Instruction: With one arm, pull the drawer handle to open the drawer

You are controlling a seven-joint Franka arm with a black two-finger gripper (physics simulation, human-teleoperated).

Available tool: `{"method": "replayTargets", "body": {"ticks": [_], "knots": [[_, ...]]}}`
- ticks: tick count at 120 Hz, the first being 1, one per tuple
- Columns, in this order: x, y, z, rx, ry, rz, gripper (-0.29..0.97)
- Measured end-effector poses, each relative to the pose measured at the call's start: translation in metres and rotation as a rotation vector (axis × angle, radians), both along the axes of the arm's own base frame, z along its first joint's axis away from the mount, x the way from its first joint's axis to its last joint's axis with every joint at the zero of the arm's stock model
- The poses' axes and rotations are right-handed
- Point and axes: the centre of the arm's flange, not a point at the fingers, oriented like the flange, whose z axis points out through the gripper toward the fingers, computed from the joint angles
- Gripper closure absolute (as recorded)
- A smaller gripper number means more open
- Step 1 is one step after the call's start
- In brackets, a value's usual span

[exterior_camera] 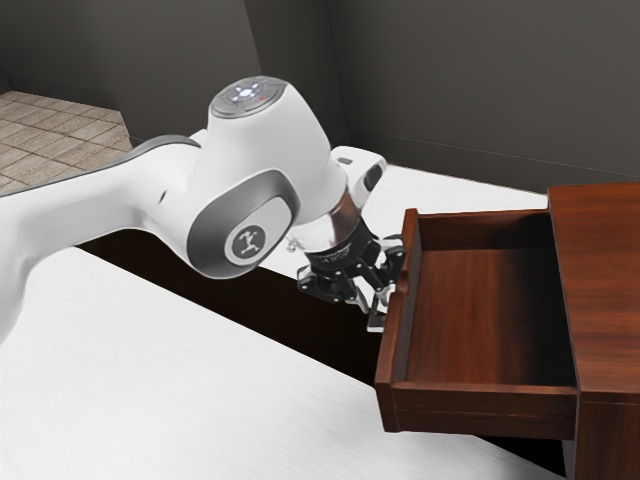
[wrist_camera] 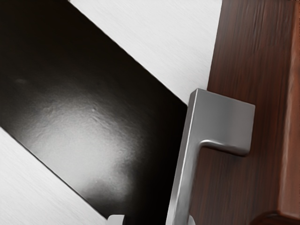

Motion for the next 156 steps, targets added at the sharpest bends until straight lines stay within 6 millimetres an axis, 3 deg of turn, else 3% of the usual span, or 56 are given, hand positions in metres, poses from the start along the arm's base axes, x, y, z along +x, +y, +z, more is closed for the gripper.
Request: {"method": "replayTargets", "body": {"ticks": [74, 89, 108, 115, 121, 129, 140, 156], "knots": [[-0.001, 0.003, 0.01, -0.003, -0.027, -0.001, 0.51], [-0.005, 0.007, 0.022, 0.003, -0.051, 0.0, 0.5], [-0.022, 0.007, 0.073, 0.047, -0.147, -0.018, 0.49], [-0.027, 0.012, 0.126, 0.017, -0.196, 0.036, 0.41], [-0.038, 0.032, 0.177, -0.034, -0.204, 0.144, 0.33], [-0.068, 0.072, 0.211, -0.065, -0.147, 0.303, 0.24], [-0.085, 0.112, 0.179, -0.049, 0.03, 0.474, 0.15], [-0.092, 0.13, 0.137, -0.037, 0.196, 0.611, 0.08]]}}
